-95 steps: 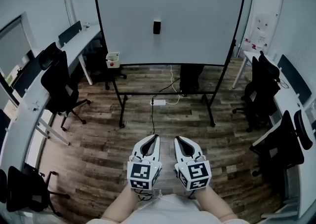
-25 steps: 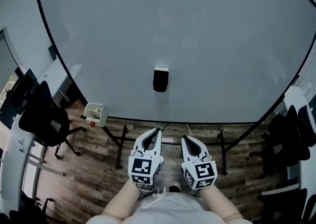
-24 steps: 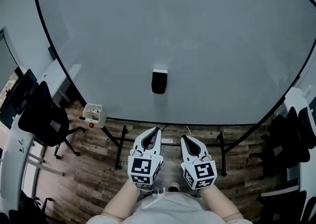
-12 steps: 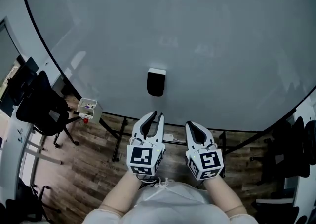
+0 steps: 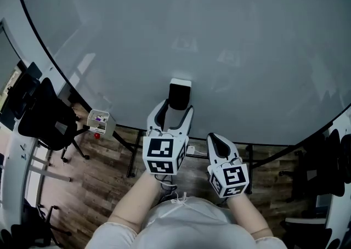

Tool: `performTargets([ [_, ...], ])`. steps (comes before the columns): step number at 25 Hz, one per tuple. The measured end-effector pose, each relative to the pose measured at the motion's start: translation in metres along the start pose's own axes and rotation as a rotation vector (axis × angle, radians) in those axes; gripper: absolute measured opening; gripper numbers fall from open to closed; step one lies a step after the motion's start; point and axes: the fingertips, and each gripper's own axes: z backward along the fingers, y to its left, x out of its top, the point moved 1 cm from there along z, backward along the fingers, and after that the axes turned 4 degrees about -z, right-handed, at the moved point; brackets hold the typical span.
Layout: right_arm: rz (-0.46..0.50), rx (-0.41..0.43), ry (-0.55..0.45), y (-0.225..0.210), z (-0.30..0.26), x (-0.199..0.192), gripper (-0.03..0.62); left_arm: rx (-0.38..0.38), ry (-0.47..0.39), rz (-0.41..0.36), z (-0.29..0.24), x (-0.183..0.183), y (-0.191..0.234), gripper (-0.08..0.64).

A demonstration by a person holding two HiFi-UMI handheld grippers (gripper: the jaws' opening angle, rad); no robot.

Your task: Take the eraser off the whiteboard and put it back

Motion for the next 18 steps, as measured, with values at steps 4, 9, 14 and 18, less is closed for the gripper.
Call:
performTargets([
  [4, -0.015, -0.02, 0.015, -0.001, -0.004, -0.003, 0.028, -0.003, 0.019, -0.036, -0.015, 0.006, 0.001, 0.278],
  [9, -0.022, -0.045, 0.019, -0.007, -0.006, -0.003, 0.028, 0.035, 0.031, -0.101, -0.024, 0.007, 0.005, 0.278],
  [14, -0.024, -0.052, 0.019, -0.007, -0.008, -0.002, 0.028, 0.075, 0.012, -0.092, -0.025, 0.007, 0.007, 0.275],
  [18, -0.016, -0.052, 0.016, -0.004, -0.007, -0.001, 0.028, 0.078, -0.002, -0.096, -0.024, 0.007, 0.007, 0.262],
])
